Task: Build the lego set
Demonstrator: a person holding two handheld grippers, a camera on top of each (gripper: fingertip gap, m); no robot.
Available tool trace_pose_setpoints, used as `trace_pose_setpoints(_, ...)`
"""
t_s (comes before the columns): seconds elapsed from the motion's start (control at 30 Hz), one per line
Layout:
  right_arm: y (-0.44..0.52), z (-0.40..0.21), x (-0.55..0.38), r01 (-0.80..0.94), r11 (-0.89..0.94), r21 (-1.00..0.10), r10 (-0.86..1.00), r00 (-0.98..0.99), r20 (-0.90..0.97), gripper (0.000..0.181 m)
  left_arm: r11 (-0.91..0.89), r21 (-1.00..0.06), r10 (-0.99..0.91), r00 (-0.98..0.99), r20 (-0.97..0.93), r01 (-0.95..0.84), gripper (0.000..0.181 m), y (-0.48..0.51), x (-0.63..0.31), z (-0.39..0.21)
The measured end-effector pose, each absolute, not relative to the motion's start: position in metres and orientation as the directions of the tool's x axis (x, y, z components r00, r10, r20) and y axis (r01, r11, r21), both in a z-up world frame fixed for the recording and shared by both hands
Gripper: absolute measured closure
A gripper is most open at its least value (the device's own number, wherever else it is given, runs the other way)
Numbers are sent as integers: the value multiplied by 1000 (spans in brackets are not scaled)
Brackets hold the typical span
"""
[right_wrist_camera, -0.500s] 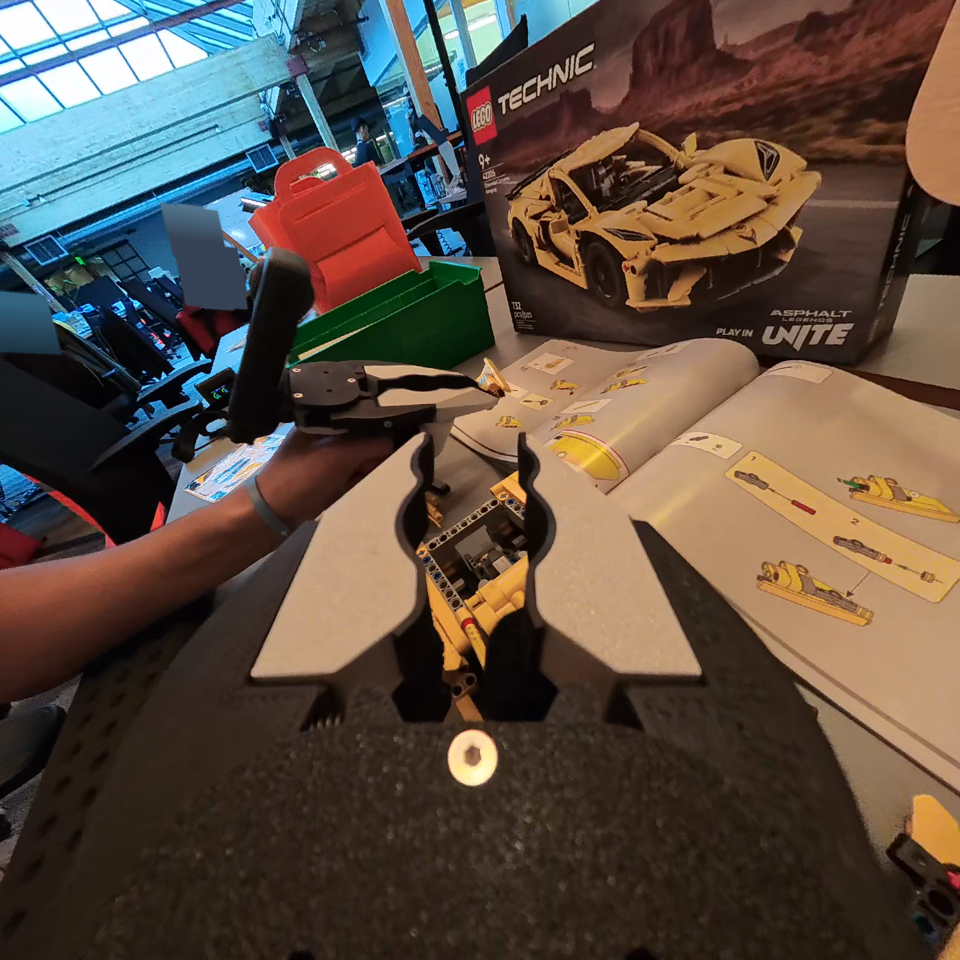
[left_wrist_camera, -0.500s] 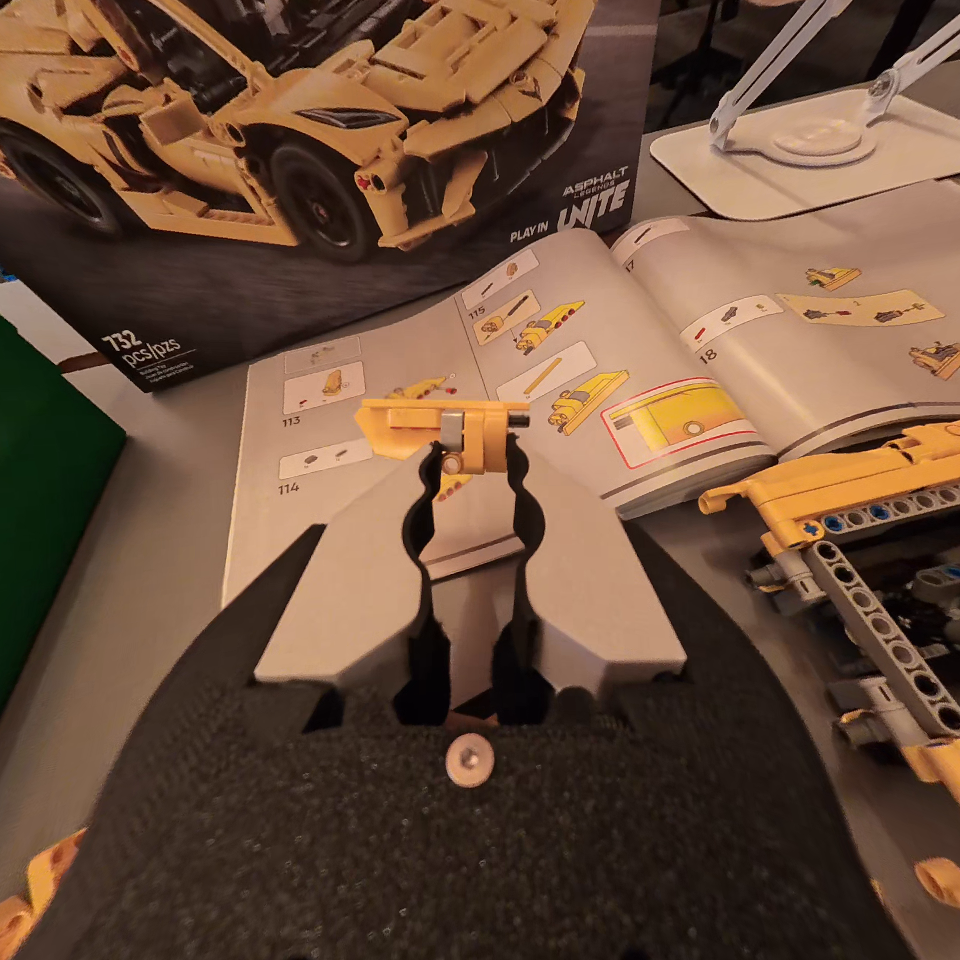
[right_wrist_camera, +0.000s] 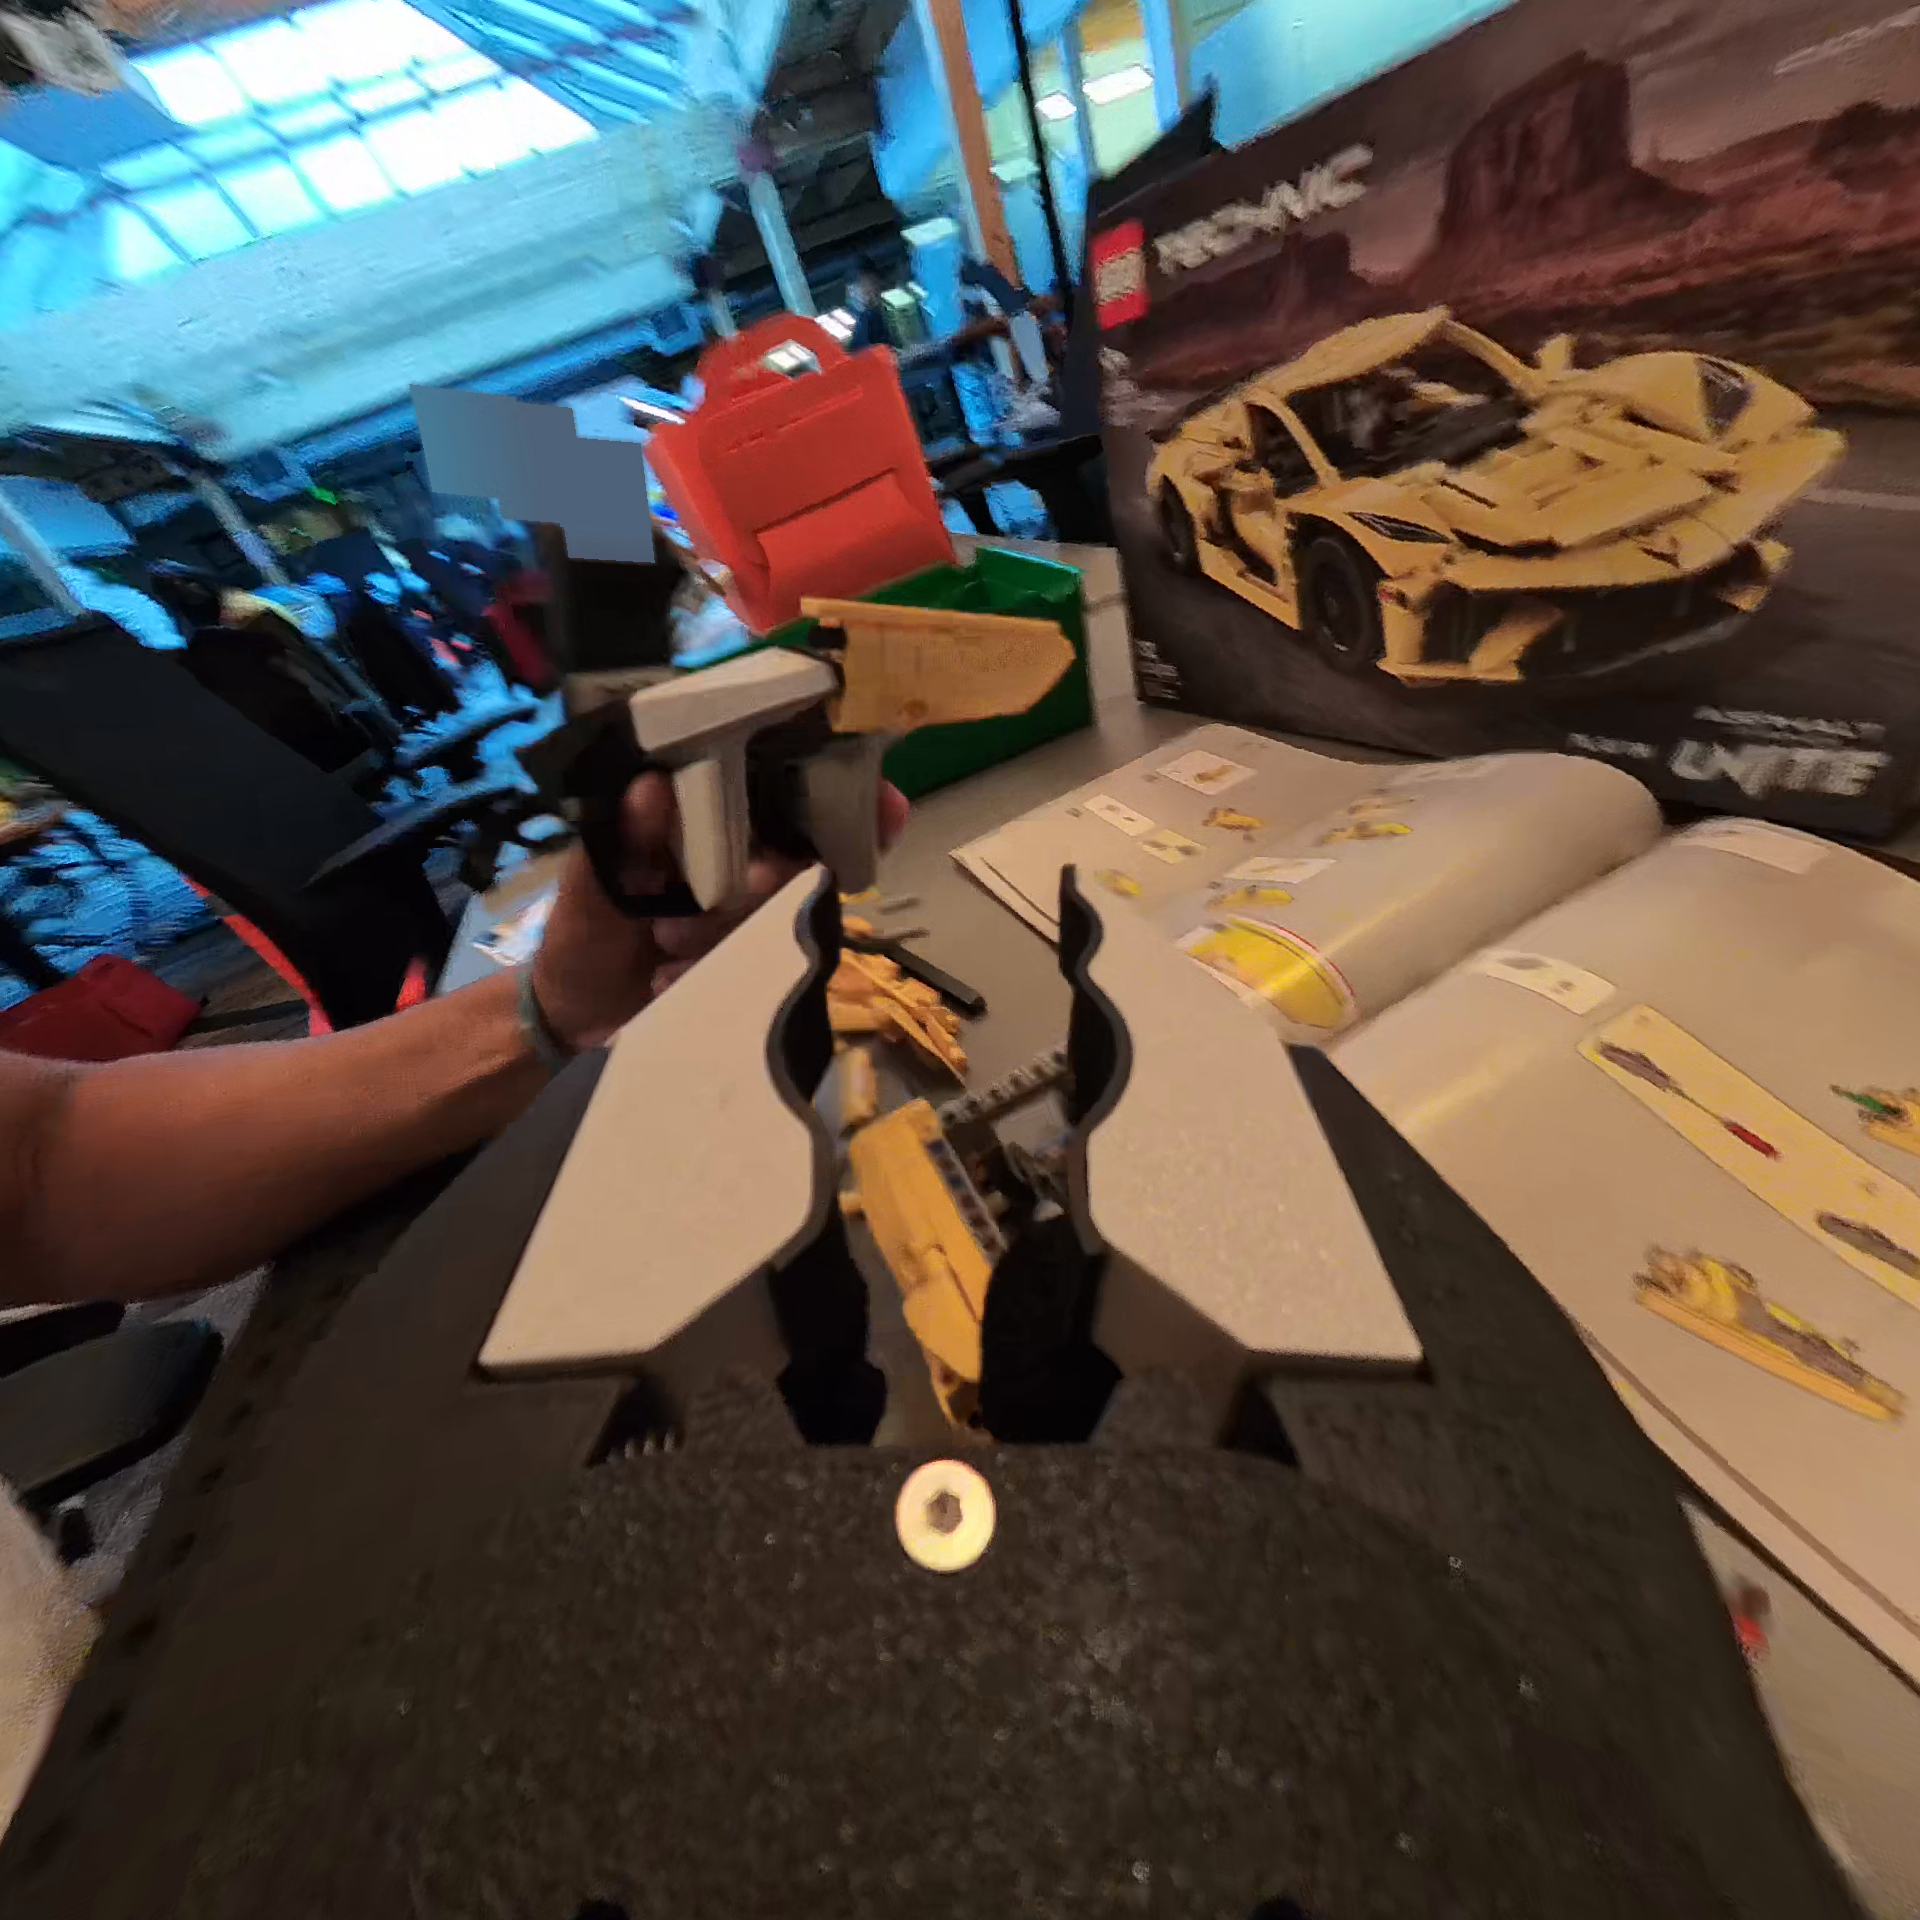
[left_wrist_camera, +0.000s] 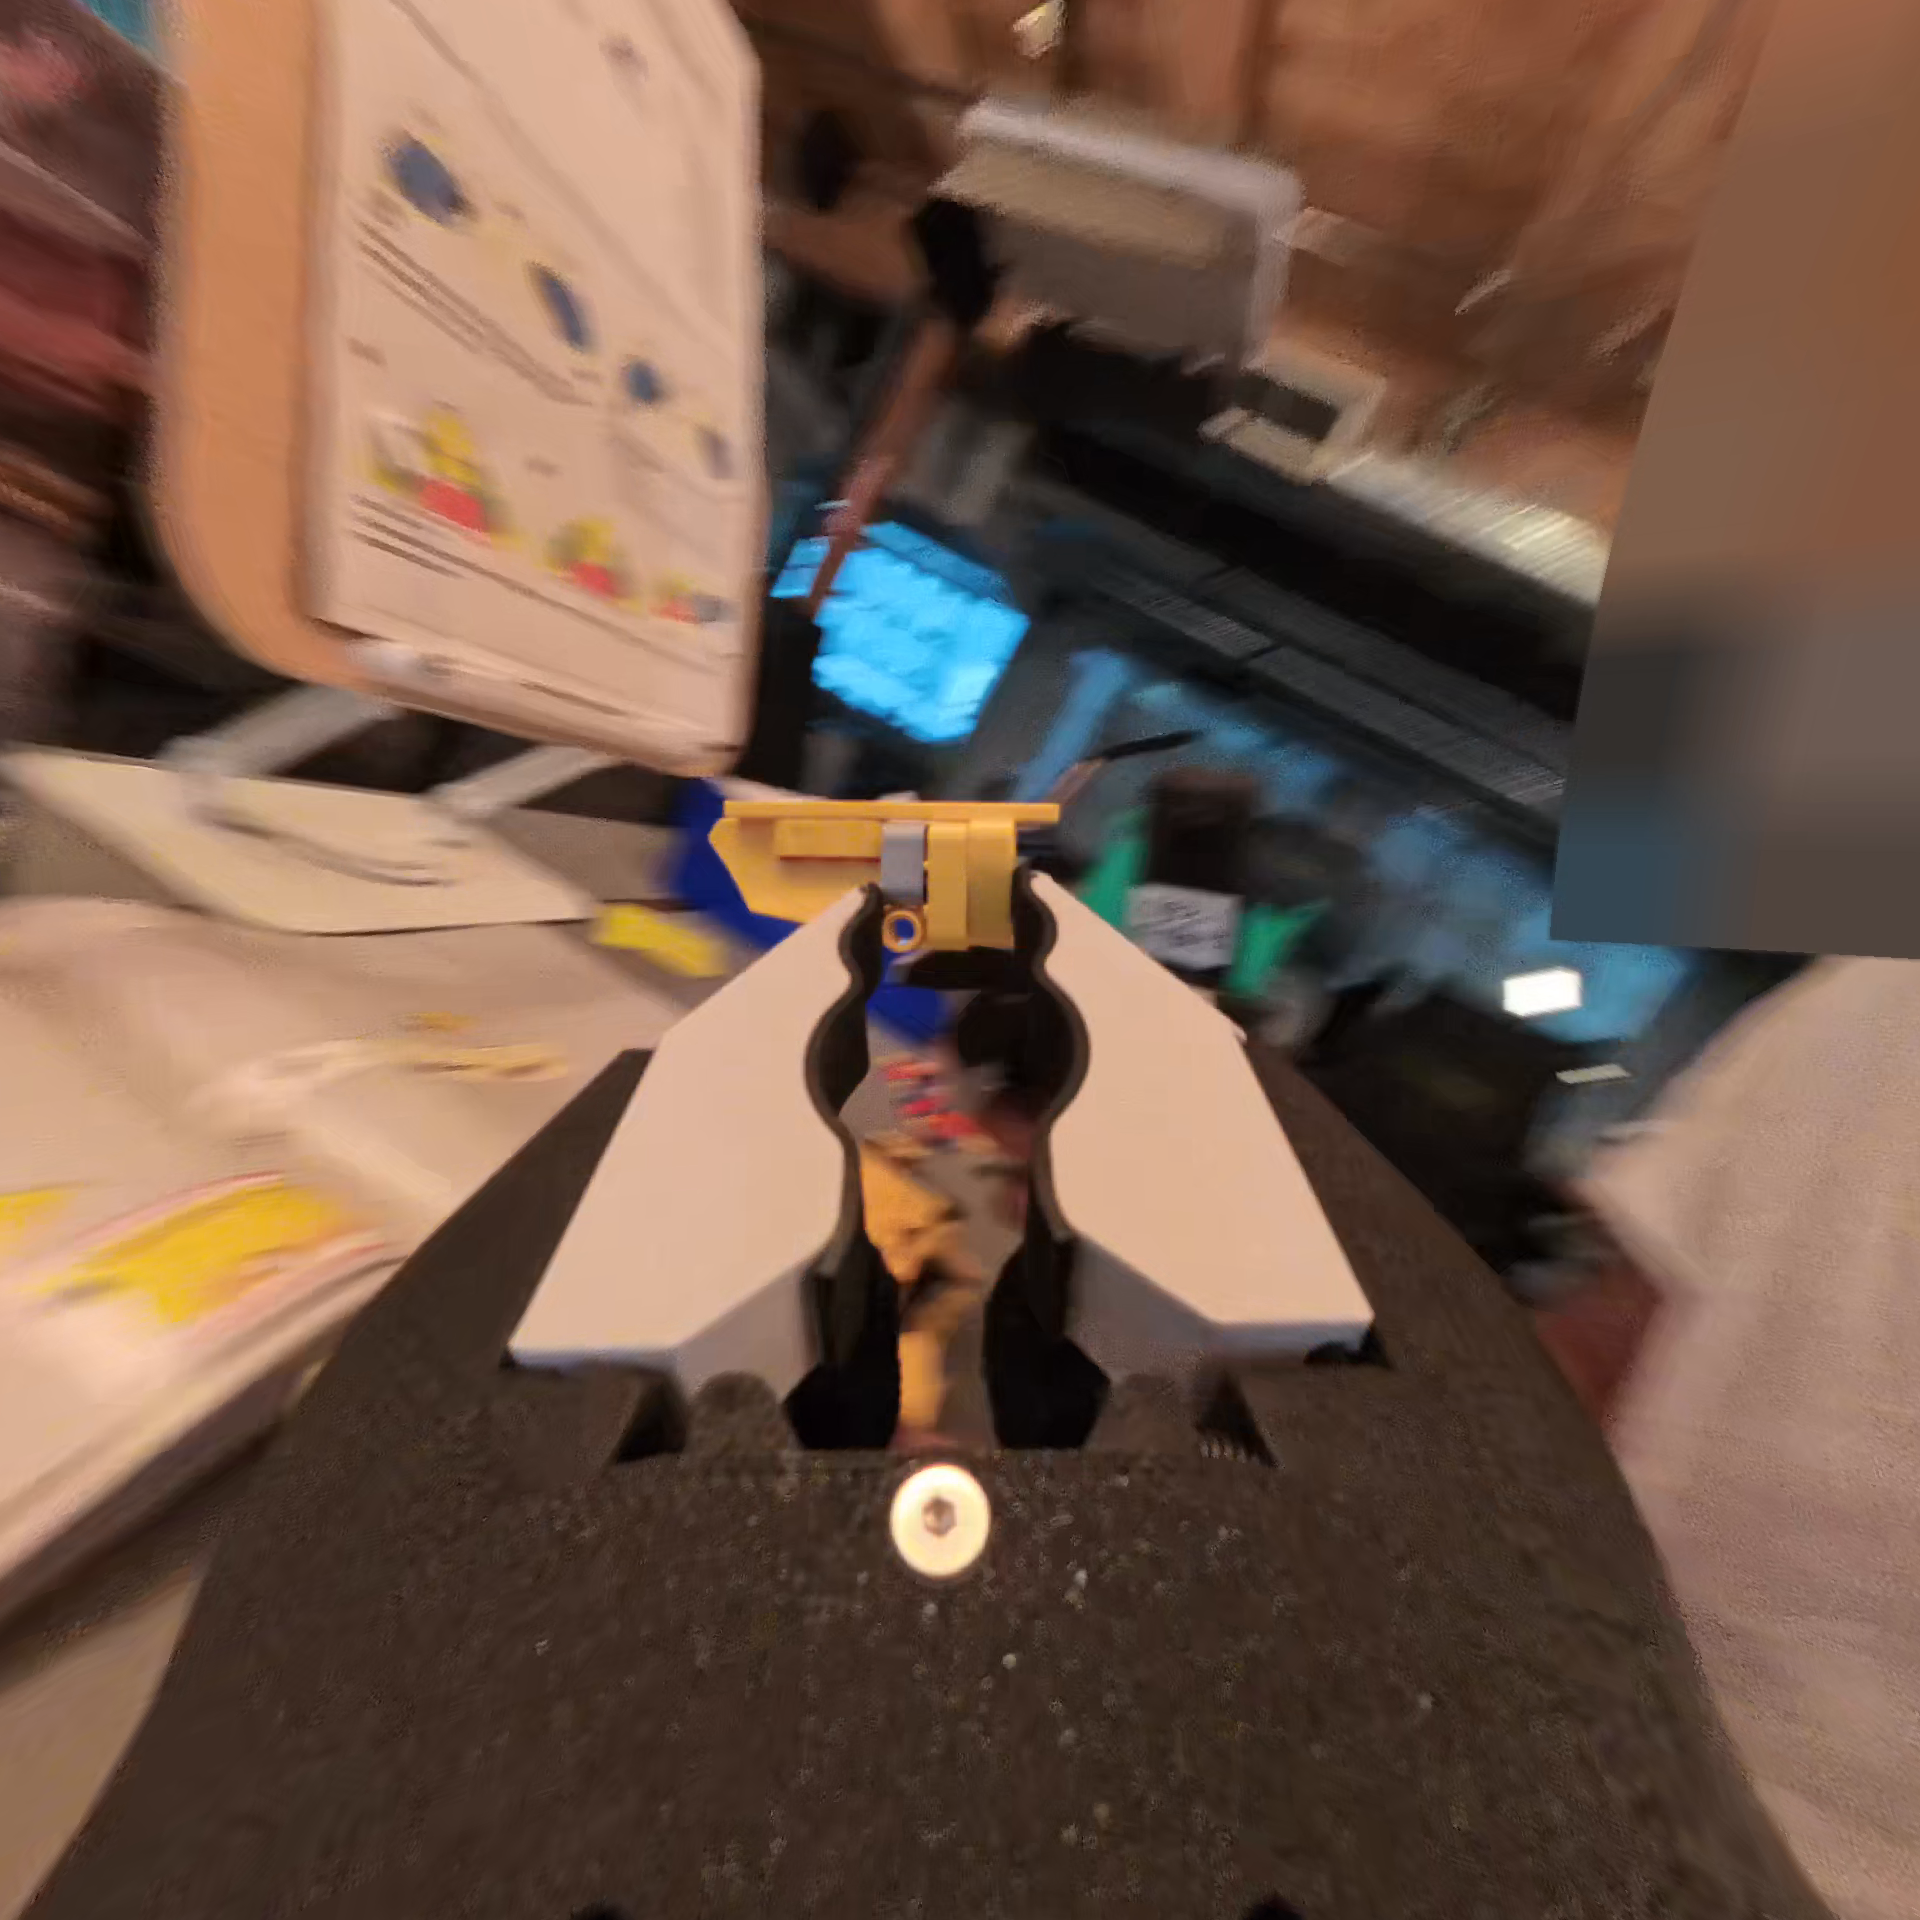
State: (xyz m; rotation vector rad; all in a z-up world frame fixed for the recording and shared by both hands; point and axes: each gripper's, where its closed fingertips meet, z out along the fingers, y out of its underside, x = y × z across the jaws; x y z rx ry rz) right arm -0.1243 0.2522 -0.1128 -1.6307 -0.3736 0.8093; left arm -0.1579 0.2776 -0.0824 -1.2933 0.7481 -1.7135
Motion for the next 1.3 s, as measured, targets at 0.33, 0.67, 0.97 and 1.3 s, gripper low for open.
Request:
trace_pose_setpoints(0.33,209,-67,-158,-468,-503,-727,805,52,-591,128,-878,-478,-271,-825,496,1,158,215,-194,-41)
trace_pose_setpoints(0.67,194,-64,-164,-415,-485,-770,842,17,-540,179,-875,-458,-122,-843,524,-158,157,193,-184,-48)
trace_pose_setpoints(0.97,227,-85,-130,-480,-519,-707,713,213,-668,181,-845,-533,-464,-560,687,47,153,247,-166,-85)
trace_pose_setpoints(1.3,231,-101,-136,-396,-513,-761,698,324,-639,181,-756,-654,-584,-448,677,-4,168,236,-151,-102)
